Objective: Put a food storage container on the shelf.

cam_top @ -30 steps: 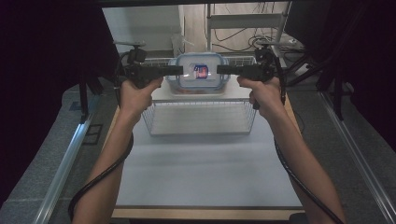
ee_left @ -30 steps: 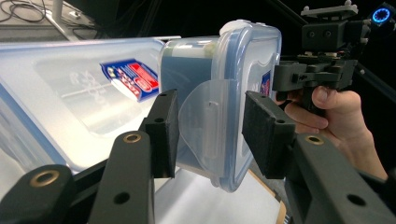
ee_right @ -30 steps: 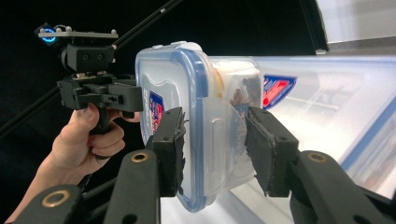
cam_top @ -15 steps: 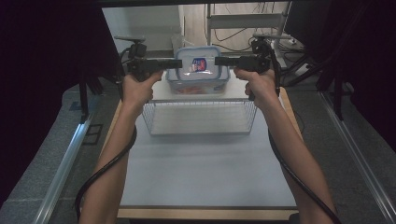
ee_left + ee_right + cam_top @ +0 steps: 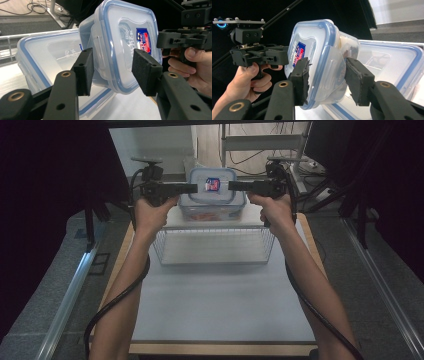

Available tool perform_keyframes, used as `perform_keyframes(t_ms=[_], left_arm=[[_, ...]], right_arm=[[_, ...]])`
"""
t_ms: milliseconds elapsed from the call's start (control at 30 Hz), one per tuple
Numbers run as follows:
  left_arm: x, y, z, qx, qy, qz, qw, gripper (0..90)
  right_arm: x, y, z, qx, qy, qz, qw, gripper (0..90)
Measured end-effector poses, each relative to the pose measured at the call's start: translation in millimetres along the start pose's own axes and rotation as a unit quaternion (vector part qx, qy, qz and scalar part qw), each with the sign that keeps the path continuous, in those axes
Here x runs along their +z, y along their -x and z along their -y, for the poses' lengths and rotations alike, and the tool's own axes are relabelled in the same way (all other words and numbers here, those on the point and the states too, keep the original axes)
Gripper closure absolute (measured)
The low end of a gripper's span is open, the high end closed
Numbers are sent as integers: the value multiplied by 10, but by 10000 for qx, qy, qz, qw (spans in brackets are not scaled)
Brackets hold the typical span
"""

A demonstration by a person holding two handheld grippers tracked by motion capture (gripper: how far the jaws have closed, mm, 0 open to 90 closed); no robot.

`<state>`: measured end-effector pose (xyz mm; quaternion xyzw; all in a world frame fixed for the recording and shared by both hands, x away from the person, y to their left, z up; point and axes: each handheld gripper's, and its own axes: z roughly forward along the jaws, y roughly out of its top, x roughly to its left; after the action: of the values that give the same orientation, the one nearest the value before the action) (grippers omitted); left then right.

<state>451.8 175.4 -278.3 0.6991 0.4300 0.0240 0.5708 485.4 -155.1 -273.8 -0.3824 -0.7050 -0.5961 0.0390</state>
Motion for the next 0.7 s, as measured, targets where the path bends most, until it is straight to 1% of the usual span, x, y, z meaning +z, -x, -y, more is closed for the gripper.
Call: perform_keyframes(t_ms=[33,133,200,233,333,400,433,500,567,633,700], left_arm=[[5,-2,2,9,-22,8,10000,519],[44,8,14,5,-71,-36,10000,496],[59,4,17,-26,-24,-37,10000,466],[66,4,18,-88,17,-21,10000,464],[66,-8,22,-122,35,-12,9999,445],[61,-6,26,-146,56,-41,9999,422],[61,-4,28,-197,83,-72,9997,397],[37,5,27,-142,194,-90,9997,388],[21,28,21,-75,235,-147,9996,372],[-8,65,25,118,282,-232,9993,362],[-44,119,47,372,315,-305,9983,361]], right_arm=[[3,8,-1,-2,26,-5,10000,544],[9,20,-9,-69,107,88,9999,533],[18,22,-21,-125,135,202,9996,524],[21,26,-26,-179,158,244,9994,524],[33,22,-43,-245,167,353,9989,521],[45,20,-55,-326,185,451,9983,518],[56,16,-58,-358,179,479,9980,509],[81,7,-57,-456,210,596,9970,487],[87,0,-53,-553,261,661,9959,482],[79,-21,-48,-681,300,760,9943,482],[46,-36,-47,-786,353,833,9928,482]])
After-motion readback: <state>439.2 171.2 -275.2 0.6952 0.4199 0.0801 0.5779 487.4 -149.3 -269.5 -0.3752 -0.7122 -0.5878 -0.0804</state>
